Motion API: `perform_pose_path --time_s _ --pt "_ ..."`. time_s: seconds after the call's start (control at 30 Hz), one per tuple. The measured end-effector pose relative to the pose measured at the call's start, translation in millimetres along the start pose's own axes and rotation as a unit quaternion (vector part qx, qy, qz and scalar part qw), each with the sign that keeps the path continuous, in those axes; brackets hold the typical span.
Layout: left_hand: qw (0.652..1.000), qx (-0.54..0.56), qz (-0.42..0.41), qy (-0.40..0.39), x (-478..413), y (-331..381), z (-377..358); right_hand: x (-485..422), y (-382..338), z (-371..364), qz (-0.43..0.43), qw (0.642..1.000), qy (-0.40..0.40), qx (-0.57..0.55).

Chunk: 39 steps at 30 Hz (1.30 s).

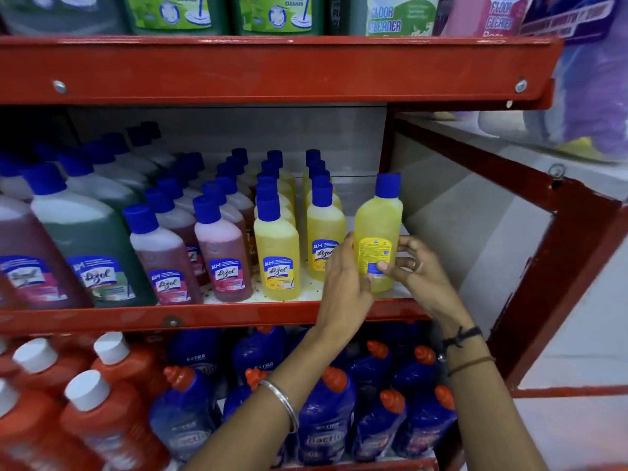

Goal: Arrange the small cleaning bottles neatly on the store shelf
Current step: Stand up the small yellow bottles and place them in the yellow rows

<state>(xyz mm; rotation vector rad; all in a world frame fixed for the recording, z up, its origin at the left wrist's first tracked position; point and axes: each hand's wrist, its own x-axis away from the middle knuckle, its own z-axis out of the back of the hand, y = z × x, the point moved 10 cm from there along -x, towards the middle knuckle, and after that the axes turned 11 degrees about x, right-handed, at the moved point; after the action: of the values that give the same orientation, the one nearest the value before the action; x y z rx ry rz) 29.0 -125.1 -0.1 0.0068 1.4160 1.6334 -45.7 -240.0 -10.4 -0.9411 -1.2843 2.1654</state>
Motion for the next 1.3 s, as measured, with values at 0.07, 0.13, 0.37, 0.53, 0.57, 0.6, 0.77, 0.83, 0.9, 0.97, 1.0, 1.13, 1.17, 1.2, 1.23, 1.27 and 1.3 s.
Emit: perform_pose_path --time_s 0.07,0.13,0.37,0.53,0.57,0.6,0.77,0.83,0.9,0.97,1.0,1.13,1.17,1.2,1.23,1.27,1.3 --pt "0.999 -0.026 -0.018 0.012 9.1 -1.0 19.1 2.9 -5.9 -17.8 0.013 1.000 -0.010 0.000" --pt "0.999 -0.041 -0.019 0.025 16.2 -6.4 35.9 6.9 -10.7 -36.5 0.014 1.000 -0.021 -0.011" --pt "0.996 -0.079 -0.009 0.029 28.7 -19.5 59.9 13.5 -11.2 -55.6 0.006 0.999 0.009 0.032" --pt "0.998 -0.039 -0.024 0.044 32.8 -17.3 61.1 25.5 -19.4 -52.5 0.020 0.995 0.046 0.081" --pt "0.998 -0.027 -0.030 0.047 33.8 -16.8 62.5 27.0 -22.9 -55.4 0.023 0.995 0.044 0.082" --pt "0.998 -0.016 -0.036 0.051 34.4 -16.6 64.9 27.7 -27.7 -58.6 0.025 0.995 0.042 0.082" --pt "0.997 0.008 -0.068 0.022 33.8 -11.7 68.4 22.4 -38.8 -64.7 0.015 0.995 0.064 0.079" --pt "0.997 0.021 -0.069 0.005 34.1 -11.2 67.3 19.9 -36.3 -65.7 0.009 0.997 0.062 0.048" --pt "0.997 0.016 -0.070 0.006 35.0 -12.2 68.5 17.7 -32.7 -67.6 0.018 0.998 0.042 0.033" --pt "0.998 0.020 -0.060 0.016 36.7 -15.3 70.8 17.3 -30.9 -64.7 0.032 0.998 0.036 0.048" --pt "0.998 0.023 -0.051 0.021 37.4 -16.3 72.1 17.2 -30.7 -63.0 0.037 0.997 0.034 0.050" --pt "0.999 0.000 -0.044 0.020 38.6 -12.5 71.5 11.3 -28.4 -63.2 0.037 0.999 0.009 -0.008" --pt "0.998 -0.015 -0.051 0.022 38.4 -10.5 70.8 9.6 -26.8 -63.8 0.032 0.999 0.005 -0.022" --pt "0.998 -0.026 -0.054 0.023 37.7 -9.3 70.1 8.1 -25.2 -64.1 0.027 0.999 0.003 -0.030" --pt "0.998 -0.033 -0.053 0.022 36.8 -9.5 69.0 6.9 -23.3 -64.3 0.023 0.999 0.003 -0.034" --pt "0.998 -0.038 -0.046 0.019 36.1 -10.8 67.3 6.8 -21.8 -64.5 0.021 0.999 0.002 -0.035" --pt "0.998 -0.045 -0.037 0.014 35.2 -12.9 65.3 6.7 -20.5 -64.5 0.022 0.999 0.003 -0.035"
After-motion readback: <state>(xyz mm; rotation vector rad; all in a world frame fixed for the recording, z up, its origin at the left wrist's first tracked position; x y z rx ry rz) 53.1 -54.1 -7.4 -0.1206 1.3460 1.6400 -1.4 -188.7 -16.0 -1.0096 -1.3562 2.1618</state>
